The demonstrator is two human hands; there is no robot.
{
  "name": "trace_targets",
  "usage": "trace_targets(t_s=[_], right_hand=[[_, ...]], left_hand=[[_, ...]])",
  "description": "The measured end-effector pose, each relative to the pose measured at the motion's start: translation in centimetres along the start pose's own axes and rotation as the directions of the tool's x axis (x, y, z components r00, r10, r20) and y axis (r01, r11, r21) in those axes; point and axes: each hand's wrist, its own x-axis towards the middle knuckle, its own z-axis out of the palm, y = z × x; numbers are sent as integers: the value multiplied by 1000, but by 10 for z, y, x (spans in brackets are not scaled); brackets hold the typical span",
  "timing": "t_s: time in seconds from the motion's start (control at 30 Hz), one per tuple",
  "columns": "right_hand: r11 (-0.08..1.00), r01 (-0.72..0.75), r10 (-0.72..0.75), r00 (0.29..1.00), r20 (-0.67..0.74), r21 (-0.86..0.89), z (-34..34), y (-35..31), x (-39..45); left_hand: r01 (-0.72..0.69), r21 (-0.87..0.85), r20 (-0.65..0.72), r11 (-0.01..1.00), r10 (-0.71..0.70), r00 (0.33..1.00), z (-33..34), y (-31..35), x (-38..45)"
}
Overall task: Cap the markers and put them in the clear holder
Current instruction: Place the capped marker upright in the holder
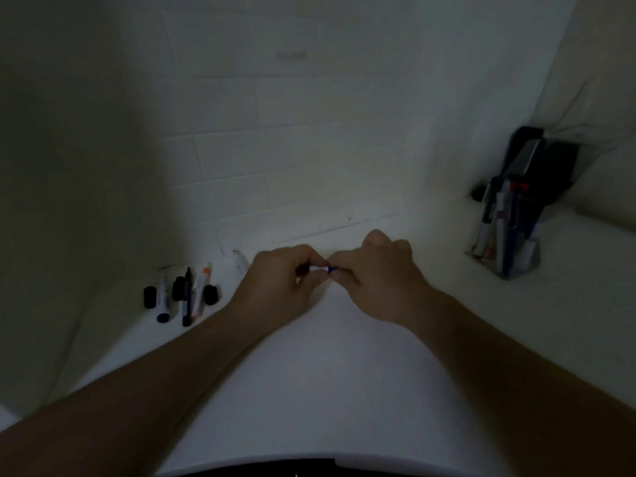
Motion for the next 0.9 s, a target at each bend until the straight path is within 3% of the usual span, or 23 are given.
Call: trace_targets(t_s=[0.07,0.13,0.23,0.37,0.43,0.53,0.6,0.73,0.9], right_hand=[[999,-29,28,999,38,23,-17,12,2],[988,-52,71,989,-129,145,-44,33,4],[958,-142,239,876,-418,249,-97,72,1],[945,-287,326,767,-553,159,-148,117,-16],[929,-354,351,745,-567,111,-159,137,-27],[904,-413,411,768,-491,111,-161,148,-39],[915,-401,370,792,-485,44,-154,150,-44],[903,-427,395,767,-506,58,-152,152,-44],[895,-446,370,773,-515,-27,-156,156,-43]], left_hand=[[28,-35,41,999,-26,999,4,4,1],[-30,8,76,1000,29,997,10,10,2],[-208,32,156,978,200,967,36,37,2],[-367,-20,183,930,364,913,86,80,13],[-344,-66,140,937,350,926,103,95,24],[-362,-76,154,929,370,916,117,105,30],[-368,-69,155,927,375,914,120,103,28],[-290,-58,119,955,295,948,116,98,27],[-294,-46,123,955,298,947,116,103,27]])
